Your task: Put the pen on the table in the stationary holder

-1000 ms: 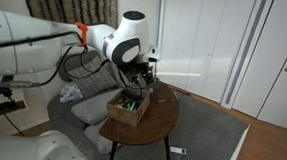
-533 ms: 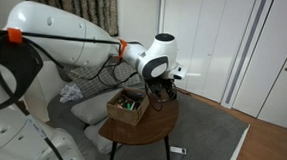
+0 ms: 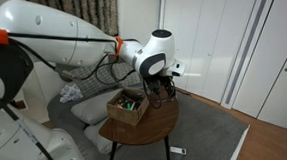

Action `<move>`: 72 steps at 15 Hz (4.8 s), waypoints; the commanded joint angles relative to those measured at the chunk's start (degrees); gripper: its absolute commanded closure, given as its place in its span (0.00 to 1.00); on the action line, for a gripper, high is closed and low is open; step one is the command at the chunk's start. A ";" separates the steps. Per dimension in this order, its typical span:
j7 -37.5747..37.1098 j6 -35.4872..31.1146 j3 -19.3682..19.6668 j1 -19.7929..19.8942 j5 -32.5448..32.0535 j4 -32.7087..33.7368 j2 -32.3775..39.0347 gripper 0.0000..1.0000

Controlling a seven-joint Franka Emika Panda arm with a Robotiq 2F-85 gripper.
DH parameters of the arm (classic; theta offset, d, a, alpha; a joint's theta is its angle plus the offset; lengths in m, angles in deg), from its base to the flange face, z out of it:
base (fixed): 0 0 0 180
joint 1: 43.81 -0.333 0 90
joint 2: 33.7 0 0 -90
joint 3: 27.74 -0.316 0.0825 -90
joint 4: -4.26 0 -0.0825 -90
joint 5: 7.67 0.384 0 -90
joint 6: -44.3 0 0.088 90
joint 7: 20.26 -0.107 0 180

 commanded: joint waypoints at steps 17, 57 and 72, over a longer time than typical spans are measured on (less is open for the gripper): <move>-27.78 21.73 0.09 -8.07 -7.13 41.72 43.87 0.00; -37.64 0.22 5.63 -23.18 -31.80 51.12 44.61 0.97; -63.80 4.92 2.39 -31.95 -70.80 52.96 51.06 0.97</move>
